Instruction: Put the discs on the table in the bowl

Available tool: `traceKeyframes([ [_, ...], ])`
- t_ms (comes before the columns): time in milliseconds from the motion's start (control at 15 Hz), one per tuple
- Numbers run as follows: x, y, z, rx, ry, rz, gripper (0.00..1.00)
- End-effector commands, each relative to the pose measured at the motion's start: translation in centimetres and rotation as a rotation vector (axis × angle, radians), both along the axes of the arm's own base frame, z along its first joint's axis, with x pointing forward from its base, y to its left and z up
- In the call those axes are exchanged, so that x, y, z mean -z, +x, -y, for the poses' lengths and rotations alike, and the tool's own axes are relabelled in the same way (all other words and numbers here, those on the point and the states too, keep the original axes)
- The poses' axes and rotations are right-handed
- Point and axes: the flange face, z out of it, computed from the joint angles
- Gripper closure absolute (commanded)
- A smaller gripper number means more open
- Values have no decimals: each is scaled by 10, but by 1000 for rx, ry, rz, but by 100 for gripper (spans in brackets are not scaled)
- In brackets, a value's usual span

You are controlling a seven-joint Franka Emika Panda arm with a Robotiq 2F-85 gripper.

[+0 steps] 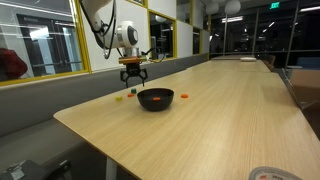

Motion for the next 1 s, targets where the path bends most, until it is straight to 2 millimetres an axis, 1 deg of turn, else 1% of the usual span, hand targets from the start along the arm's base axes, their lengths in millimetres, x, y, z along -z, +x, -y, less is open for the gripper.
traceKeyframes([
  [0,-3,20,-2,6,27,45,0],
  [333,7,27,-11,-1,58,78,0],
  [933,39,18,-39,-25,87,65,0],
])
